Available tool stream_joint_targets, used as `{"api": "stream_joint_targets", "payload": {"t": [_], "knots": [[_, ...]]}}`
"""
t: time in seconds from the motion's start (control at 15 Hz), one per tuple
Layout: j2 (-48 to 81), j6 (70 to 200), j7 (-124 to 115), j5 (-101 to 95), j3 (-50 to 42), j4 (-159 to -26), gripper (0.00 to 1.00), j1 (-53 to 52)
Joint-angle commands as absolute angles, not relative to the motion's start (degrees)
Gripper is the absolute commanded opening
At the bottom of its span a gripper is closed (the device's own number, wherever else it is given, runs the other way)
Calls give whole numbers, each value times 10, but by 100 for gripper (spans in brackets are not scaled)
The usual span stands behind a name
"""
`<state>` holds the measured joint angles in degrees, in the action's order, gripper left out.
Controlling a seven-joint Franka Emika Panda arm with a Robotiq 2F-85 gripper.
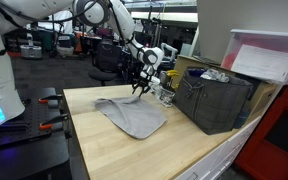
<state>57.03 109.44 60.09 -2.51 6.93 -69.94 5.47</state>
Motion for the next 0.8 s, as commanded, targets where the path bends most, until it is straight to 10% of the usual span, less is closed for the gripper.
{"api": "stream_joint_targets", "payload": {"t": [0.0,0.73], "knots": [[582,1065,635,-36,67,-669,87,54],[574,1089,620,-43,64,-679,100,52]]}}
